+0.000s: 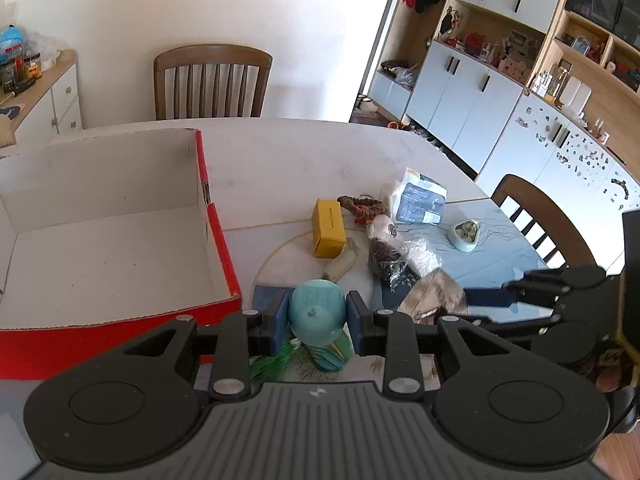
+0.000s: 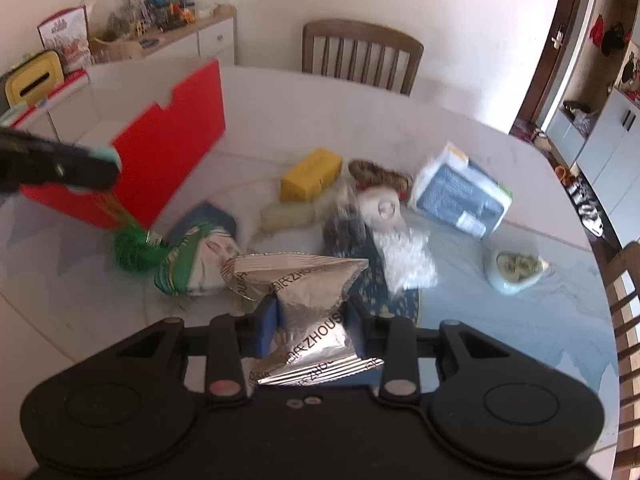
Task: Organize objects
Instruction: 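Lift the teal dispenser with the left gripper toward the red box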
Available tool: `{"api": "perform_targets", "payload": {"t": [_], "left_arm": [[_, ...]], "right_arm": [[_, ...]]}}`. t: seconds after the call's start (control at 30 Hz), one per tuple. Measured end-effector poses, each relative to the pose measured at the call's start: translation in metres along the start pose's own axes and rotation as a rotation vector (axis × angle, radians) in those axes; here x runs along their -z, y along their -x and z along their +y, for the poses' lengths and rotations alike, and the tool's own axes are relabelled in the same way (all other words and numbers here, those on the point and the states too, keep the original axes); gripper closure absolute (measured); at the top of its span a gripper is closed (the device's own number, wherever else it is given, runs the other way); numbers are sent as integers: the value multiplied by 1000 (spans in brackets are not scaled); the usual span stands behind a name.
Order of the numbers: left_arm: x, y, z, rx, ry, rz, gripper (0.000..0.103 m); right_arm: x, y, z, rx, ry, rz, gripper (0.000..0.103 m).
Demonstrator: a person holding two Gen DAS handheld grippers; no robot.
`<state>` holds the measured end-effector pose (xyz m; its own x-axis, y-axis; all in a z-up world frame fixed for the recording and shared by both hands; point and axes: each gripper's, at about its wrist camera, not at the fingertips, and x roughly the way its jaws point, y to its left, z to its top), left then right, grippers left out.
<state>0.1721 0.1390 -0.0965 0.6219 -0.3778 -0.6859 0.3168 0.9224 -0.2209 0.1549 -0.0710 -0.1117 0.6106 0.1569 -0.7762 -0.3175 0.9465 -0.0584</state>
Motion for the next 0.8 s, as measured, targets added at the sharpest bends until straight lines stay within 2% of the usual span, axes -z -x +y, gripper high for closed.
{"api": "perform_targets", "payload": {"t": [0.13,0.27,0.37,0.57,0.8], "left_arm": [[1,3,2,13,-4,-6,73],[7,-4,0,41,-30,31,73],[20,-9,-5,50,-71,63,73],[49,-25,3,42,-79,110,73],[71,-32,3,15,-123,139,73]], "right_arm": [[-10,10,5,-13,9,-22,67],[-13,12,7,-16,14,-23,67],[-6,10,8,-1,36,6,67],[26,-10,-2,58,72,117,67],[30,1,0,28,86,85,68]]}}
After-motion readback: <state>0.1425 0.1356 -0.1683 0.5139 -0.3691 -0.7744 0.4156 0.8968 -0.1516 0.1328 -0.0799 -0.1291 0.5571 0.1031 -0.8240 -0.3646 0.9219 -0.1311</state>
